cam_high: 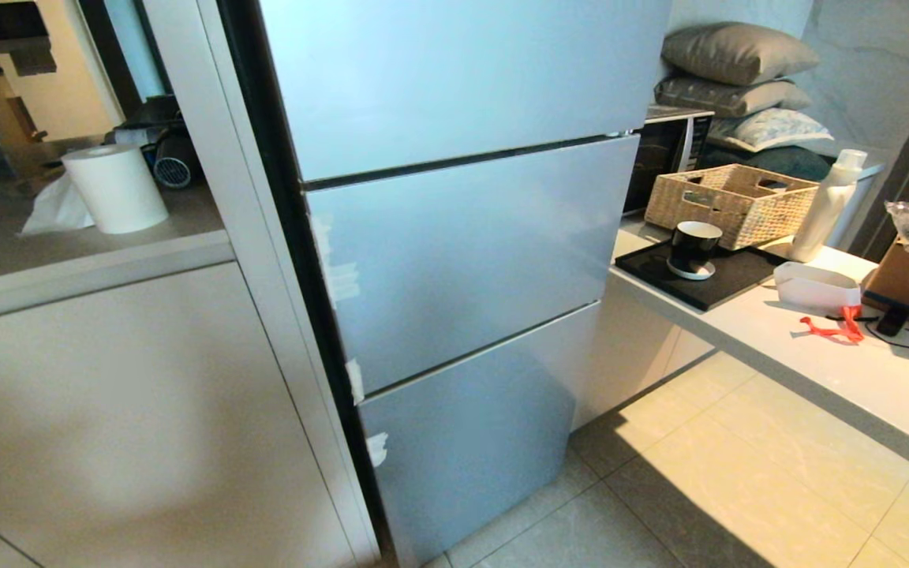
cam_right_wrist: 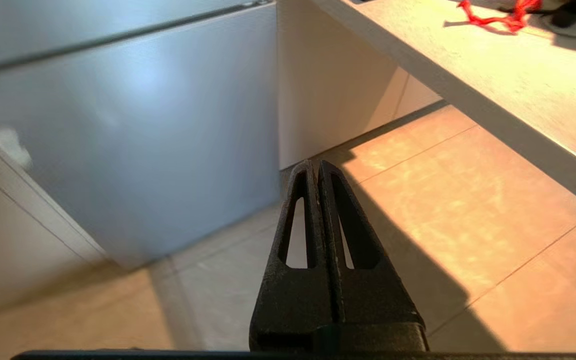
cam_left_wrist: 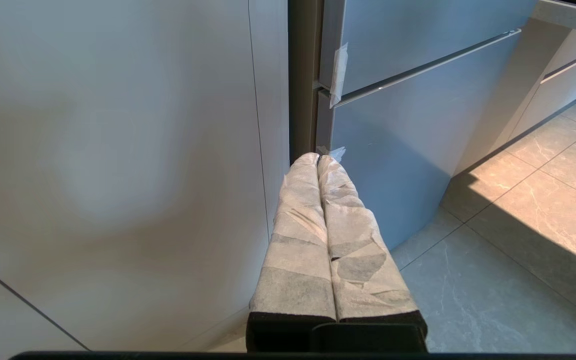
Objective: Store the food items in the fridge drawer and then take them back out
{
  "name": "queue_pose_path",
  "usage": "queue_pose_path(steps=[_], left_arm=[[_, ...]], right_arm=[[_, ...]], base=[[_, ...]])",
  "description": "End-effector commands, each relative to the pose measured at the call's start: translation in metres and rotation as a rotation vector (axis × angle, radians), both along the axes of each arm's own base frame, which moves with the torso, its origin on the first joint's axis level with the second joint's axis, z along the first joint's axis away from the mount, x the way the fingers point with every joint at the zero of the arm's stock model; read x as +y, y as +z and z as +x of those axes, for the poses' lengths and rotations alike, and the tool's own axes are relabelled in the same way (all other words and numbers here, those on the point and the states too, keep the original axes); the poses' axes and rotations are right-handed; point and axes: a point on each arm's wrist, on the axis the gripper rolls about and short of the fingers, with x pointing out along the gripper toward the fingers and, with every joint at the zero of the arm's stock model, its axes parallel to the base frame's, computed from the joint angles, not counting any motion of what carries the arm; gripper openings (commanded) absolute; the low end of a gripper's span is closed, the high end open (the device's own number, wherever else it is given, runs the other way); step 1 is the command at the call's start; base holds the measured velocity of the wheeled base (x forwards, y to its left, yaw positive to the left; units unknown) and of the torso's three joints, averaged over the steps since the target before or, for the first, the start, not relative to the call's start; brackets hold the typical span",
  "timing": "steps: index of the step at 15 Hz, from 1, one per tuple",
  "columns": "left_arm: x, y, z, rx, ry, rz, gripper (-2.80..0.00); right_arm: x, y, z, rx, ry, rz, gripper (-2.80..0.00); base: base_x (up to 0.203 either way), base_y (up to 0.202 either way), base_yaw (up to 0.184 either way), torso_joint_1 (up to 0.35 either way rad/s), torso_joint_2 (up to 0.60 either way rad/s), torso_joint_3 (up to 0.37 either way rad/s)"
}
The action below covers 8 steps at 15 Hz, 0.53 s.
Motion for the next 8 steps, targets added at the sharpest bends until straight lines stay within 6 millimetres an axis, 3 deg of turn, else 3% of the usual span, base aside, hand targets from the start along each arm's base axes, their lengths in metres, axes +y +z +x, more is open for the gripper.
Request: queue_pose_path(steps=[1, 3, 8], left_arm=[[0.0, 0.0, 0.0, 0.002, 0.001, -0.001, -2.8], [0.0, 0.0, 0.0, 0.002, 0.0, 0.0, -2.8], [0.0, 0.0, 0.0, 0.001, 0.001, 0.0, -2.8]], right_arm=[[0.0, -0.024, -0.029, -0.157, -0.007, -0.027, -2.8], [0.001, -0.035, -0.029, -0.112, -0.001, -0.039, -2.8], [0.001, -0.035, -0.029, -0.11, -0.001, -0.011, -2.8]], base=[[0.0, 0.0, 0.0, 0.0, 0.0, 0.0], [0.0, 0.0, 0.0, 0.0, 0.0, 0.0], [0.0, 0.0, 0.0, 0.0, 0.0, 0.0]])
